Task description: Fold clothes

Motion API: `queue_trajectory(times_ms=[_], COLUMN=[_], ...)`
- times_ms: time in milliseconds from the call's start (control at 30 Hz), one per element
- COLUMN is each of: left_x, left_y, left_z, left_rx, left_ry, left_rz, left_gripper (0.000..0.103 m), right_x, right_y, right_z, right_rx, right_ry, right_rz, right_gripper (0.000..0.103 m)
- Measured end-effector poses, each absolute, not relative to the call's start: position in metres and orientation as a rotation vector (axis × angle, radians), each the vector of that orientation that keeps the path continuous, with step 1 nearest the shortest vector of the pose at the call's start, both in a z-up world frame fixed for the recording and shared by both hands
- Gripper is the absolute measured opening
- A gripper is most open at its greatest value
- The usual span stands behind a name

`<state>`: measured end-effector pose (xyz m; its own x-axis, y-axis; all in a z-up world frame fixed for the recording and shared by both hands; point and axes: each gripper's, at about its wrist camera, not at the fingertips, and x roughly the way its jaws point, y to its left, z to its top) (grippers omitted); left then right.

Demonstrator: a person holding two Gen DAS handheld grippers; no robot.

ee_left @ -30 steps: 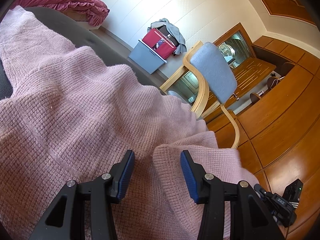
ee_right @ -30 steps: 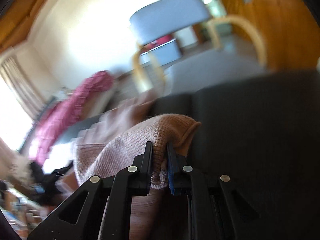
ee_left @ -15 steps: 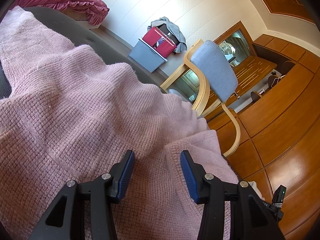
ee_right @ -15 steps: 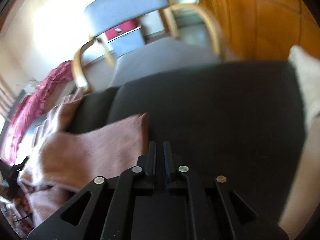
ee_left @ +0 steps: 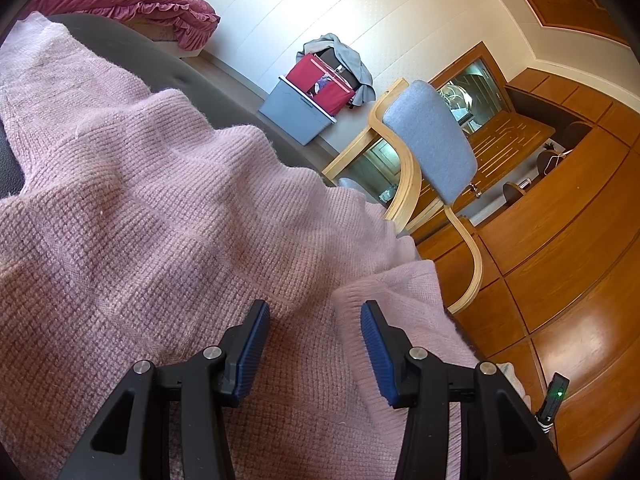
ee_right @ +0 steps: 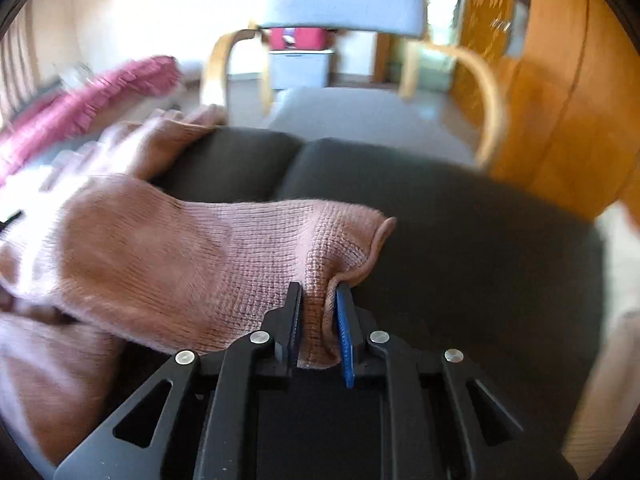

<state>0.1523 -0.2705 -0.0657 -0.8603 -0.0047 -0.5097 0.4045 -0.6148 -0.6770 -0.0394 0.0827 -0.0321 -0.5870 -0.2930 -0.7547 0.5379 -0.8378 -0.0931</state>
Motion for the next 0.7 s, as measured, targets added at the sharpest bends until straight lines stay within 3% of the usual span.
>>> queue_trajectory(times_ms=[700], left_x=[0.152], left_y=[-0.270], left_z=[-0.066], left_rx=[0.707], left_ry=[1.237], left_rz=[-2.531], left_gripper=[0.048], right_x=[-0.173], right_y=[0.265], right_z=[-0.042], right_rx=[1.400], right_ry=[0.558], right_rz=[-2.969], right_gripper=[0.016])
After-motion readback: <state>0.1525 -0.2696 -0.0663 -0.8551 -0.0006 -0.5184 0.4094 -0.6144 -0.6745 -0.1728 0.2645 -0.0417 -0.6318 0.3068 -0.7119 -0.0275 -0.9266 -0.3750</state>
